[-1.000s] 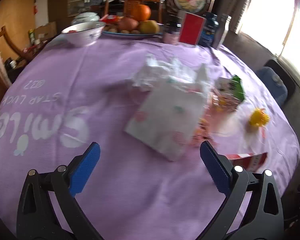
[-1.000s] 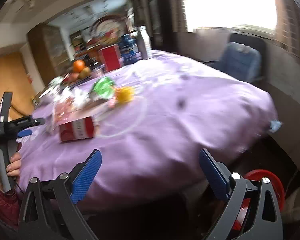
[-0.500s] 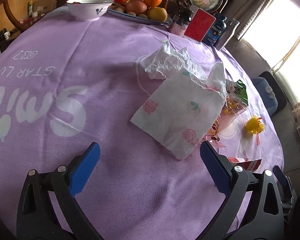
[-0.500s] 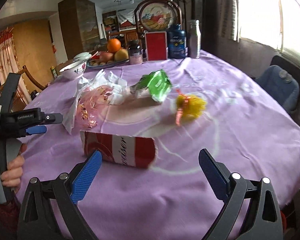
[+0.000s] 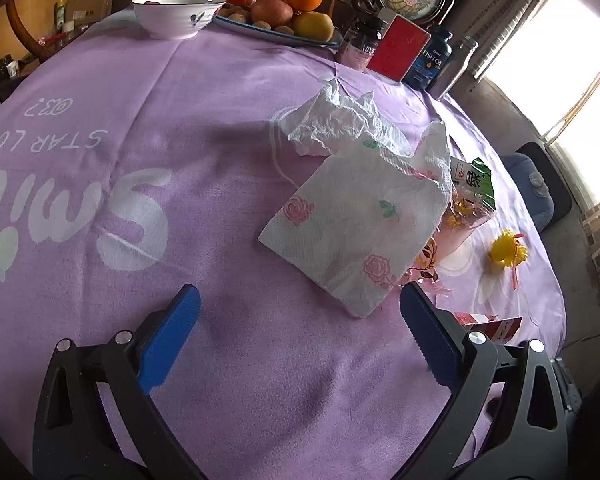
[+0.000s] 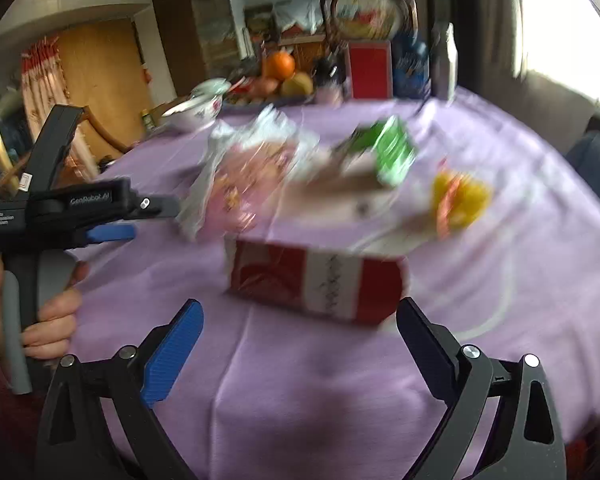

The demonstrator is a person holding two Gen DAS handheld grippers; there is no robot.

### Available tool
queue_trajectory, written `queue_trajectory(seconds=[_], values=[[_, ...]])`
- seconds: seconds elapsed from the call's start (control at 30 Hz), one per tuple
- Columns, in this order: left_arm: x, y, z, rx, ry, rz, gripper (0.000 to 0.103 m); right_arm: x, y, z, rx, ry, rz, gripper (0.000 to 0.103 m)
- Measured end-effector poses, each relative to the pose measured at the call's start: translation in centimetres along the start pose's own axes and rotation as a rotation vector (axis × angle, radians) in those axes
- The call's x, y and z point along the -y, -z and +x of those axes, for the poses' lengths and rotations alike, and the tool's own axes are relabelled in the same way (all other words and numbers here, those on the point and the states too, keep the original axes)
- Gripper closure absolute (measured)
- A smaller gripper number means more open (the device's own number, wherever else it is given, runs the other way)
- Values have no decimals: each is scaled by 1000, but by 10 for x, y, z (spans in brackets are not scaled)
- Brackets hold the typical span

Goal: Collect trash
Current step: 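Grasp the red-and-white Budweiser carton with the right tool and lift it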

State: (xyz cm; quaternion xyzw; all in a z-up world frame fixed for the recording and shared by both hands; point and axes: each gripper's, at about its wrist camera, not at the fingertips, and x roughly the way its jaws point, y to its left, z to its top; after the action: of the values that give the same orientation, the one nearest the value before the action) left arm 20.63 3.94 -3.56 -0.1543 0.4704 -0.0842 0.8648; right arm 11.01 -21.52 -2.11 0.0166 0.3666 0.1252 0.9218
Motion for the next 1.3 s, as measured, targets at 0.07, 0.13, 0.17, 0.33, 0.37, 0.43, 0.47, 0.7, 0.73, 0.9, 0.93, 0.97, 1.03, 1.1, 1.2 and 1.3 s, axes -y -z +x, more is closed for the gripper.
queue_trajectory(seconds=[0.07, 0.13, 0.17, 0.33, 0.37, 0.43, 0.47, 0.7, 0.73, 0.9, 0.93, 0.97, 1.03, 1.1, 1.2, 1.3], values=[[0, 0, 0, 0, 0, 0, 7, 12, -9, 1, 18, 63, 36, 7], [0, 0, 0, 0, 0, 1, 7, 28, -15, 14, -31, 37, 101, 7], [0, 0, 0, 0, -1, 1, 7, 34, -15, 21, -64, 25, 137, 7], [-1, 0, 0, 0, -2, 2, 7, 22, -7, 22, -99, -96, 142, 8], [-1, 0, 0, 0, -1, 2, 7, 13, -4, 16, -106, -146, 114, 8], [0, 0, 0, 0, 0, 0, 7, -1, 0, 9, -124, -227, 79, 8], [-1, 0, 0, 1, 1, -2, 7, -7, 1, 5, -131, -259, 63, 8], [-2, 0, -1, 4, 4, -8, 7, -19, -11, 5, -55, -46, -89, 8], [-3, 0, -1, 4, 3, -8, 7, -20, -13, 9, -65, -43, -99, 8], [-2, 0, -1, 4, 4, -8, 7, -31, -17, 36, -111, 28, -190, 9], [-2, 0, -1, 4, 4, -9, 7, -30, -15, 41, -131, 40, -196, 15], [-3, 0, -1, 4, 4, -8, 7, -30, -15, 44, -158, 22, -190, 18], [-3, 0, -1, 4, 5, -9, 7, -35, -10, 46, -185, -29, -176, 19], [-2, 0, -1, 4, 4, -10, 7, -41, -5, 38, -211, -118, -167, 19], [-3, 0, -2, 5, 8, -11, 7, -51, 1, 27, -214, -200, -190, 19], [-3, 0, -2, 5, 9, -13, 7, -50, -7, 30, -173, -136, -191, 20]])
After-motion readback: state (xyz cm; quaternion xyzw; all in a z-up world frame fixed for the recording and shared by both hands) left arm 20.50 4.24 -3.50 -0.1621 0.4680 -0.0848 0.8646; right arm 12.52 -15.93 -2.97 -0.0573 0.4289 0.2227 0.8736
